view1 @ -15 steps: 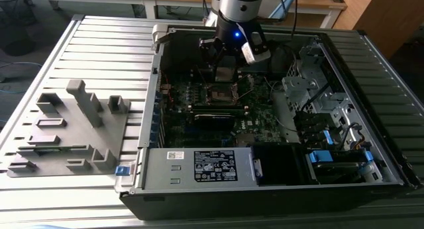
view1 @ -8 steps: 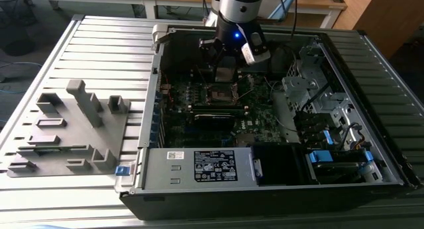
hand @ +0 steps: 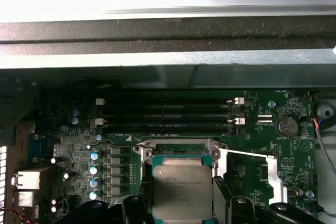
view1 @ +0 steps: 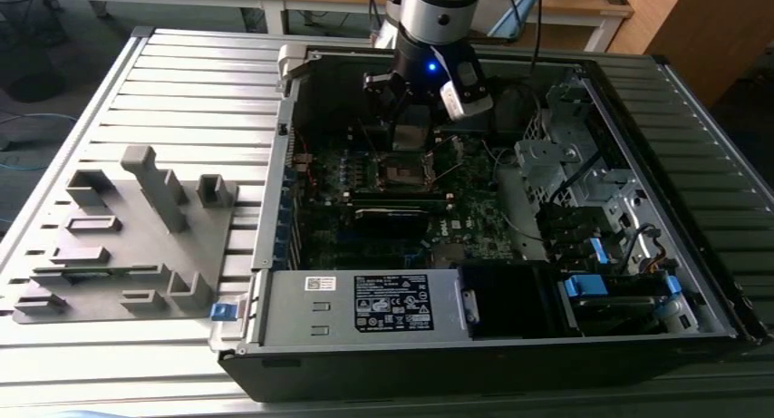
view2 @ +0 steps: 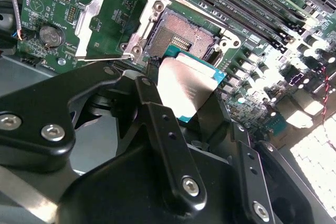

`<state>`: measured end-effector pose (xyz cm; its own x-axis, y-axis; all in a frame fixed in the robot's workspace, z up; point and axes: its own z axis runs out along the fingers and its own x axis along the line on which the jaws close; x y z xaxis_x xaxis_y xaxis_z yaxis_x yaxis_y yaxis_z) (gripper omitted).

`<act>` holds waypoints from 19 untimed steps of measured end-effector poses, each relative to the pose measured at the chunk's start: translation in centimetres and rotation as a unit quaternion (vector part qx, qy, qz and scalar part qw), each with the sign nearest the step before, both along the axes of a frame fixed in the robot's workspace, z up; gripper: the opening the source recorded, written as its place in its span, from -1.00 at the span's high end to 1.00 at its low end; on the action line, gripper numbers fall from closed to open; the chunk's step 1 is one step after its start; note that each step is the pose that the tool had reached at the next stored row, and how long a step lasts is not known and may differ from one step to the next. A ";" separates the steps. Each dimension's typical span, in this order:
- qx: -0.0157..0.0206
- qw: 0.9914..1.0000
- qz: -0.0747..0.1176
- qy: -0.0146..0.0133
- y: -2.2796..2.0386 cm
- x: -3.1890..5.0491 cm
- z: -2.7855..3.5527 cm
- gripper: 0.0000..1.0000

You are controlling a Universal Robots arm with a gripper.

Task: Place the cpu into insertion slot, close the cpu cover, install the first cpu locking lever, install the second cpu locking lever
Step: 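Place the cpu into insertion slot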

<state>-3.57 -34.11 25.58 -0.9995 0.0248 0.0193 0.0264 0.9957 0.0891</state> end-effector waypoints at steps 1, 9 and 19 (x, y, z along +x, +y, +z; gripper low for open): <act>0.000 1.000 0.000 0.000 0.00 0.00 0.00 -0.08; 0.000 1.000 0.000 0.000 0.00 0.00 -0.45 -0.08; 0.000 1.000 0.000 0.000 0.01 0.00 -0.65 -0.08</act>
